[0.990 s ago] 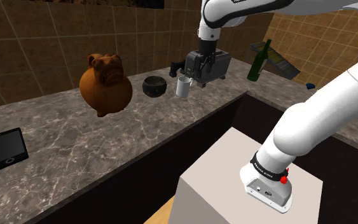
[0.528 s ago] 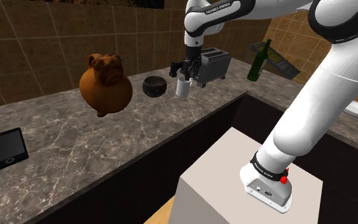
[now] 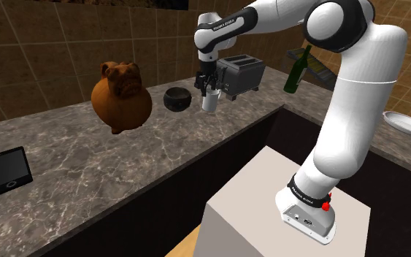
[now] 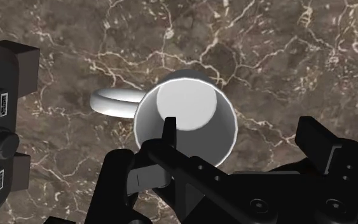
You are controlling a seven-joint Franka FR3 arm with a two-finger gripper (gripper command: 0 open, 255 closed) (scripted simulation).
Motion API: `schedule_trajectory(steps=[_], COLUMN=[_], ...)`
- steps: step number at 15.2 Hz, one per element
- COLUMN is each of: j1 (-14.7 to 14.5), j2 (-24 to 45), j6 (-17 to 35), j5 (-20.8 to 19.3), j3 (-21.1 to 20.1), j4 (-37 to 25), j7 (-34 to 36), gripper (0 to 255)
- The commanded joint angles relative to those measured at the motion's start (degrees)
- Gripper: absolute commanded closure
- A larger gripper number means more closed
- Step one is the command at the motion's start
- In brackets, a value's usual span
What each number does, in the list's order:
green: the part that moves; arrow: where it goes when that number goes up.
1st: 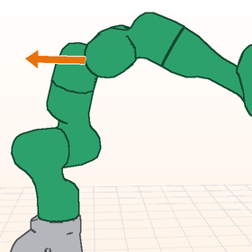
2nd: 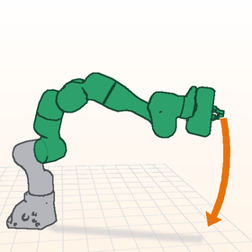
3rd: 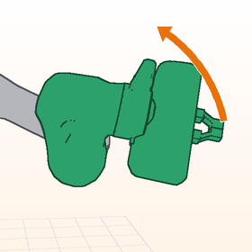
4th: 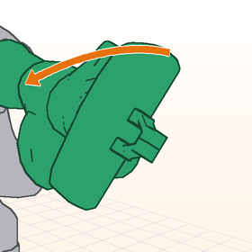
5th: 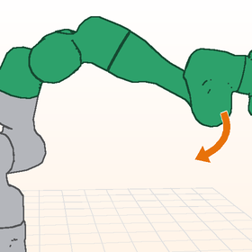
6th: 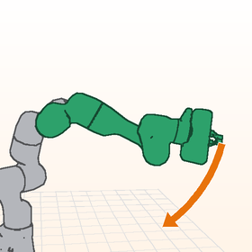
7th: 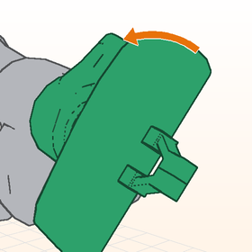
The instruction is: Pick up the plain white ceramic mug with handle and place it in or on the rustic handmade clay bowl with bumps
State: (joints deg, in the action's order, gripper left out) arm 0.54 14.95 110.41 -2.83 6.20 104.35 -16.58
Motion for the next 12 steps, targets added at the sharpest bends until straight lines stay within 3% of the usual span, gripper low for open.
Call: schedule_trajectory(steps=[1, 6, 12], j1=[0.1, 0.2, 0.2], j2=[0.9, 1.7, 1.7], j6=[1.4, 4.8, 4.8], j5=[0.0, 0.0, 0.0], j3=[0.0, 0.0, 0.0], j4=[0.6, 3.0, 3.0], j7=[-0.1, -0.1, -0.1], gripper=[0, 0, 0])
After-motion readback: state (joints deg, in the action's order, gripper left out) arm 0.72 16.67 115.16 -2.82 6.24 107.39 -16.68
